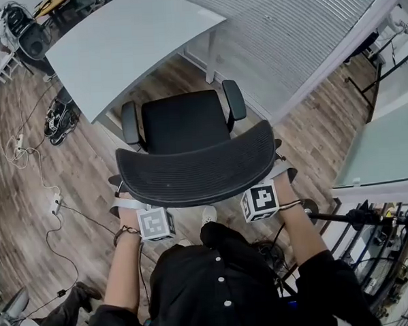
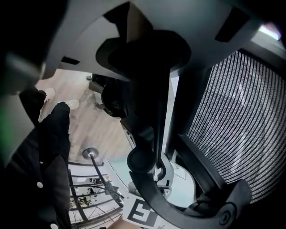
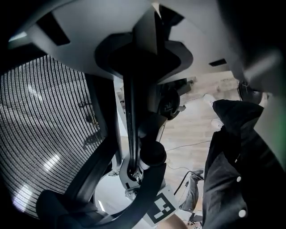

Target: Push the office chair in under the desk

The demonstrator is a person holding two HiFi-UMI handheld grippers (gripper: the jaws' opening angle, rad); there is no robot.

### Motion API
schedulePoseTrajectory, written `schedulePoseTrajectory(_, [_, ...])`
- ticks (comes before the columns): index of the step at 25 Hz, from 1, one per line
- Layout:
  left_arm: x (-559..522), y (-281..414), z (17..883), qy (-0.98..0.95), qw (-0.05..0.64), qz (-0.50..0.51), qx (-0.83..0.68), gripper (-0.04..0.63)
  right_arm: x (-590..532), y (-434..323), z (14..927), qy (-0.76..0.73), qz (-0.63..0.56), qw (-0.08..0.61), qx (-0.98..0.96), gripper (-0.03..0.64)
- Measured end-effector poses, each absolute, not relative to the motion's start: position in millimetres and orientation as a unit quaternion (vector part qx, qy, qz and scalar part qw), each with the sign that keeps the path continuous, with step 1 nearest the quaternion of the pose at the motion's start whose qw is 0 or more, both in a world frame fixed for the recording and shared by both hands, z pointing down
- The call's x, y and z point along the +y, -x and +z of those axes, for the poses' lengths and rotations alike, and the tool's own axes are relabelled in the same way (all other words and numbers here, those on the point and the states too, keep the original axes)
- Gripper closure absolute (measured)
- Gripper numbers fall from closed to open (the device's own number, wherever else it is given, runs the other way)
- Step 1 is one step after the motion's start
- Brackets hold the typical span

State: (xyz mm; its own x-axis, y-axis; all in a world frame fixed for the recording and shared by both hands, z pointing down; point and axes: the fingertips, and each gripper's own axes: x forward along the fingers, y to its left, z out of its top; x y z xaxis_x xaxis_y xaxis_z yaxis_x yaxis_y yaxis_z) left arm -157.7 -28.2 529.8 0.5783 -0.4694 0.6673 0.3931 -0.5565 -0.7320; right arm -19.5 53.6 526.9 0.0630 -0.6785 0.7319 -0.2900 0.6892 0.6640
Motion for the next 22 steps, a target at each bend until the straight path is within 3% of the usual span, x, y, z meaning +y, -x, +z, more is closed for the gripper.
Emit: schedulePoseTrajectory(22, [-88.9, 80.2, 532.1, 0.752, 0.465, -0.465, 0.049, 0.483, -12.3, -59.6, 529.1, -0.358, -0.182, 0.618, -0.676, 0.469])
